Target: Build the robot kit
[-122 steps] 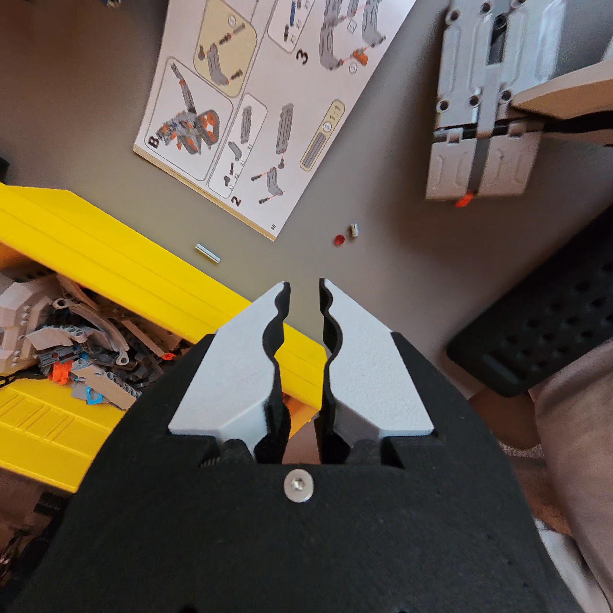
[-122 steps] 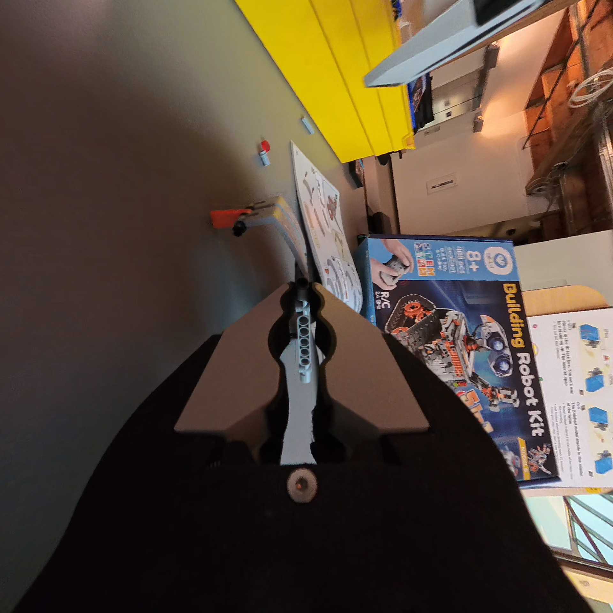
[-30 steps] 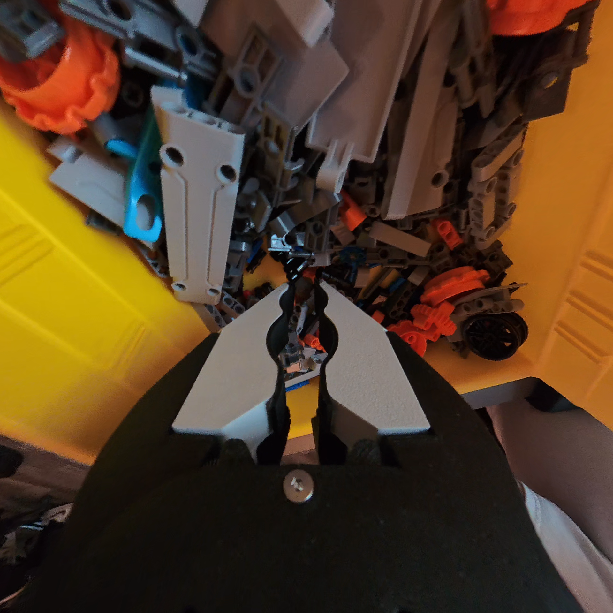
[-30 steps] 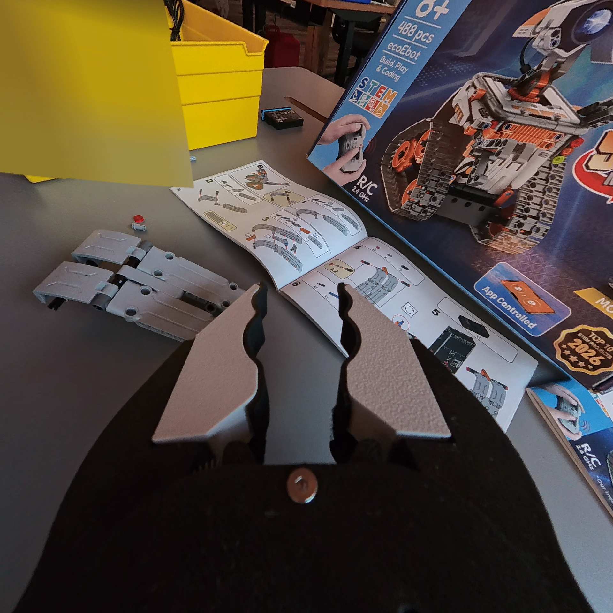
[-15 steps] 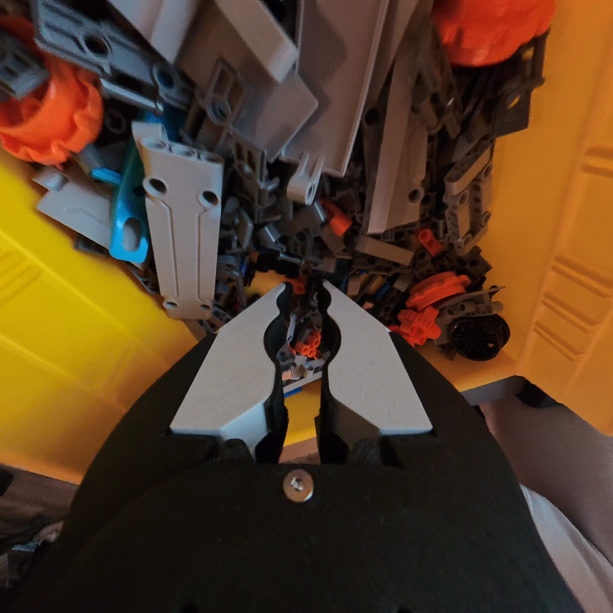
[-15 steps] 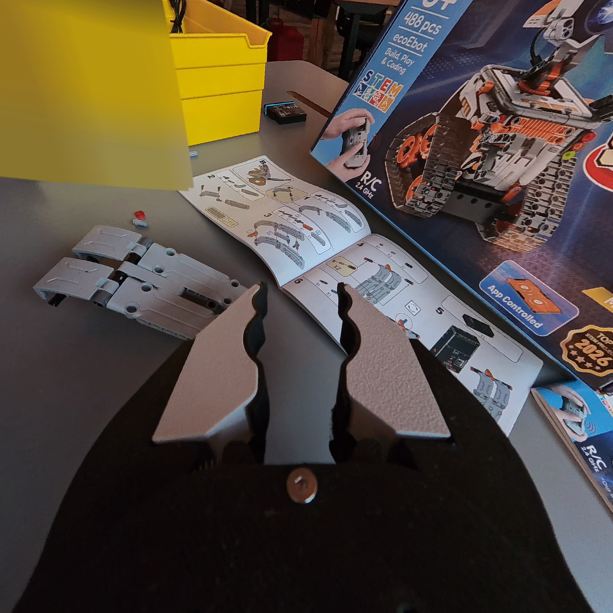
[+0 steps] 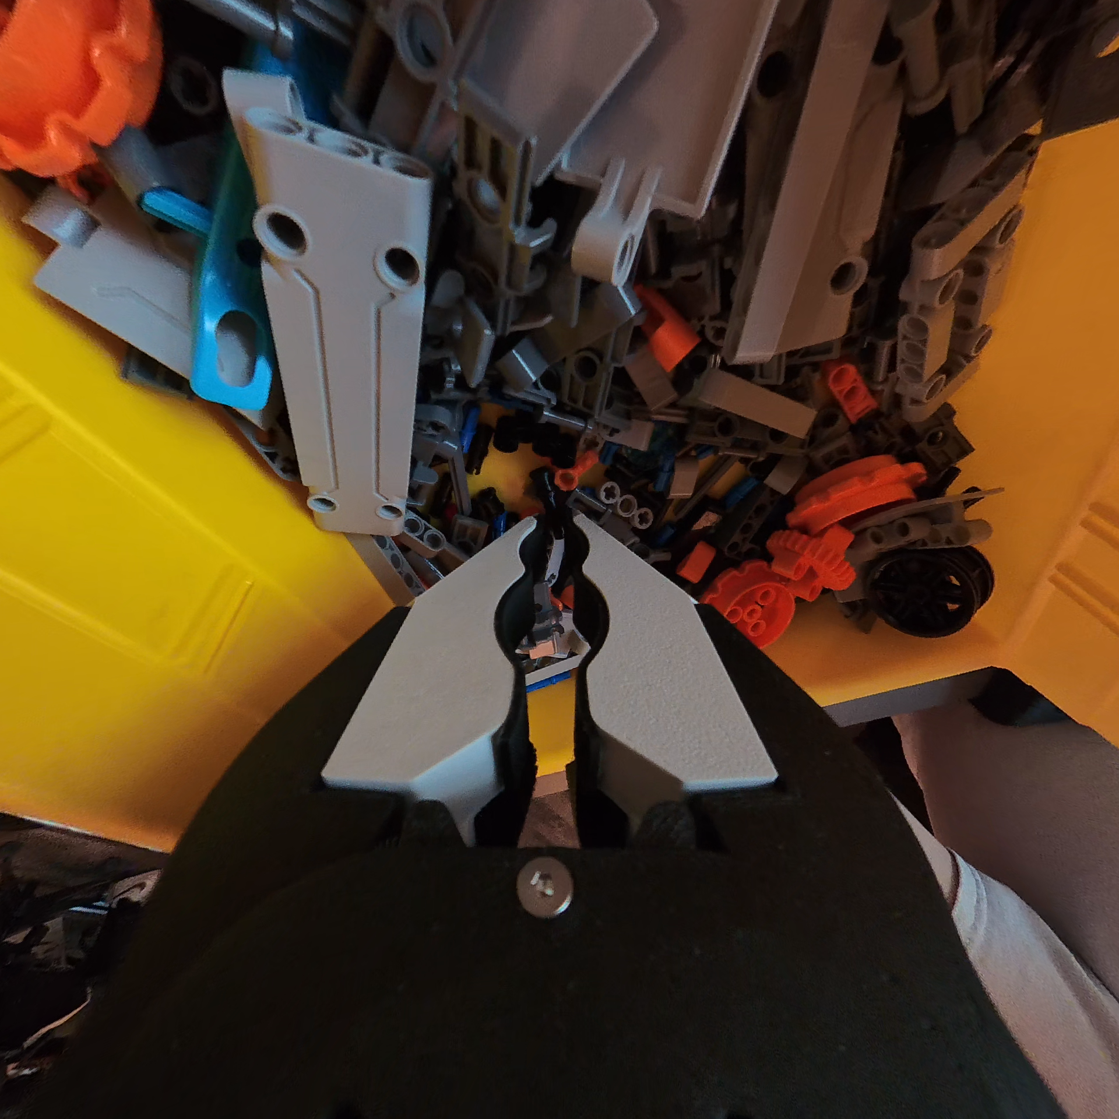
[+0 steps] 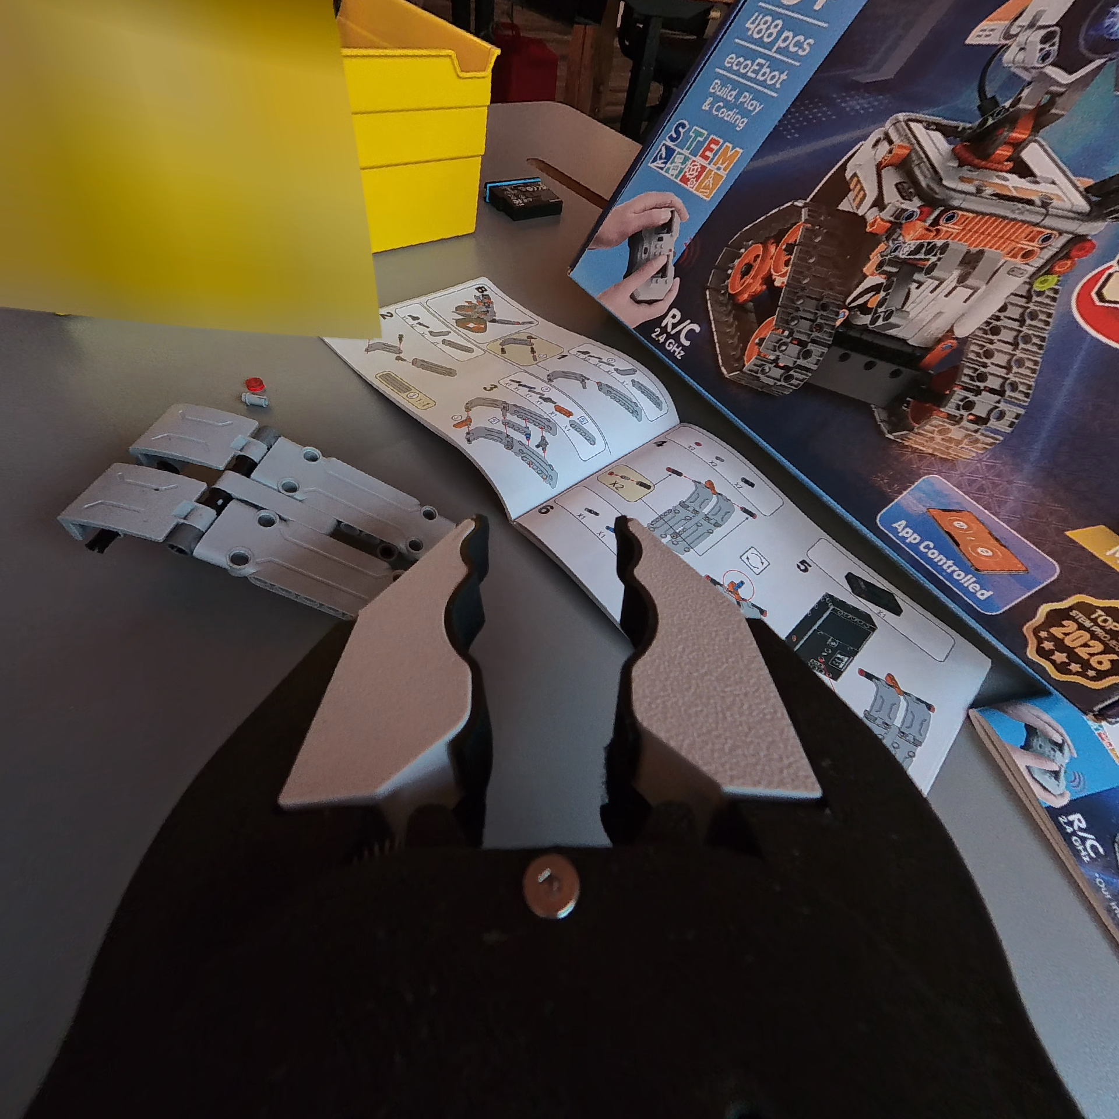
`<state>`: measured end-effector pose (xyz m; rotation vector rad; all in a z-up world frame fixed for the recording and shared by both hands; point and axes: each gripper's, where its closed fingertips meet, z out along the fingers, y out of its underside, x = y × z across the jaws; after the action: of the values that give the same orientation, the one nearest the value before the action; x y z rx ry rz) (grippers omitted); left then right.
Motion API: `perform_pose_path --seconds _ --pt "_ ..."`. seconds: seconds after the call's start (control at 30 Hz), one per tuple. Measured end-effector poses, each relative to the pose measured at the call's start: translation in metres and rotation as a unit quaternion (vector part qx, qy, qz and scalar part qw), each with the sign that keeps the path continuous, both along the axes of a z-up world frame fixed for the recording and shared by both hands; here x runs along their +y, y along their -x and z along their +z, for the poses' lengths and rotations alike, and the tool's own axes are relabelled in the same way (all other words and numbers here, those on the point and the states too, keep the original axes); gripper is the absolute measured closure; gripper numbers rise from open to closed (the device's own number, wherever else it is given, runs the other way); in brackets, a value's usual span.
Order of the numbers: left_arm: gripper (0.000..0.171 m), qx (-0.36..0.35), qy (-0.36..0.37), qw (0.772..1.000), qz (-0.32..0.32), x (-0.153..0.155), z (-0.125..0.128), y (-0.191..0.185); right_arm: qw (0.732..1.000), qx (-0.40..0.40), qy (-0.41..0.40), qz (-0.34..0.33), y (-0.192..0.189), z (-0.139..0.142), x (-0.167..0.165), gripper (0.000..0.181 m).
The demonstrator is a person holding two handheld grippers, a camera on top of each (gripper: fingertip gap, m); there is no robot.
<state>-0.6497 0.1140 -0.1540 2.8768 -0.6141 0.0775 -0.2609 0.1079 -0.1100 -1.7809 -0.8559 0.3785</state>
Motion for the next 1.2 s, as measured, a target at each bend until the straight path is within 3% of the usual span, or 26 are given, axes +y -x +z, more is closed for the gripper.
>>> perform_pose_path --seconds 1.2 --pt "0.169 0.004 0.017 1.0 0.023 -0.008 0.001 0.004 0.999 -0.03 -0.002 0.015 -0.003 -0.001 -0.01 0.142"
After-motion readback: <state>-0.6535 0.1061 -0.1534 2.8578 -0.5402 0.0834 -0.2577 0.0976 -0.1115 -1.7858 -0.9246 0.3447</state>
